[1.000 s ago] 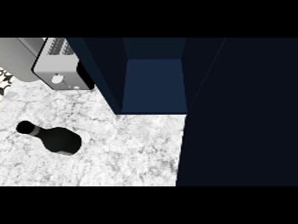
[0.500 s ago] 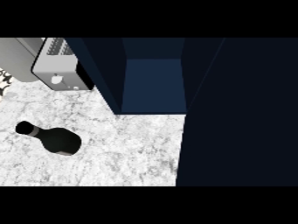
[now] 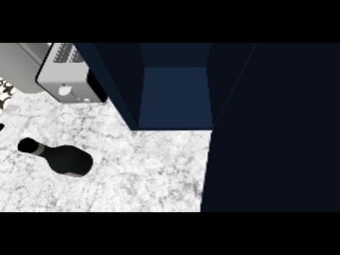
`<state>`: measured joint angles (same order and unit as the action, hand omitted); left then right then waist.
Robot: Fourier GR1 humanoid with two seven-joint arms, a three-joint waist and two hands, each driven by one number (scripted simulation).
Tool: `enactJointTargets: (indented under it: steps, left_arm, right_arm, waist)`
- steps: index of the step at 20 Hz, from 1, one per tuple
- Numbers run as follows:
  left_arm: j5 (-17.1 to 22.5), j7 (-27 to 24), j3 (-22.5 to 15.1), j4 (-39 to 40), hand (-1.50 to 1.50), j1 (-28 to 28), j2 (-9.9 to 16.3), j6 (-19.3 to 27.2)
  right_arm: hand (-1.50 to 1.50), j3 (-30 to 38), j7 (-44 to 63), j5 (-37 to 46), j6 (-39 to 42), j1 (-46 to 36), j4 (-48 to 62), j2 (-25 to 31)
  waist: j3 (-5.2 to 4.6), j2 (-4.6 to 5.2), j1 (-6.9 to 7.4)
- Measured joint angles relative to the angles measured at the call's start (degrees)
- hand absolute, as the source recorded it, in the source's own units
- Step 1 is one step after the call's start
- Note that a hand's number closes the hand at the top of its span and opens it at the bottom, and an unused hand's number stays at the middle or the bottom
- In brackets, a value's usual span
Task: Pick up the wine, place it into the cabinet and close the cabinet
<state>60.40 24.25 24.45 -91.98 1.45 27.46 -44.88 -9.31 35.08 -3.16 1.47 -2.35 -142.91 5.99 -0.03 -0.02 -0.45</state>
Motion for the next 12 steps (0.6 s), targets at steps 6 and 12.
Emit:
enactJointTargets:
  steps: [6,12]
  left_arm:
    - [-8.58,-3.72,-0.14,5.49,-1.5,-2.75,-4.21,-3.0]
    - [-18.99,-11.17,2.02,14.42,-1.5,-7.27,-6.84,-6.18]
  right_arm:
    - [-1.5,0.92,0.09,-0.15,0.76,0.71,-0.19,0.33]
    - [-1.5,-0.34,0.99,0.14,-0.58,-0.91,-0.04,-0.74]
  waist:
    - [0.0,-0.01,-0.04]
    - [-0.02,0.03,-0.14]
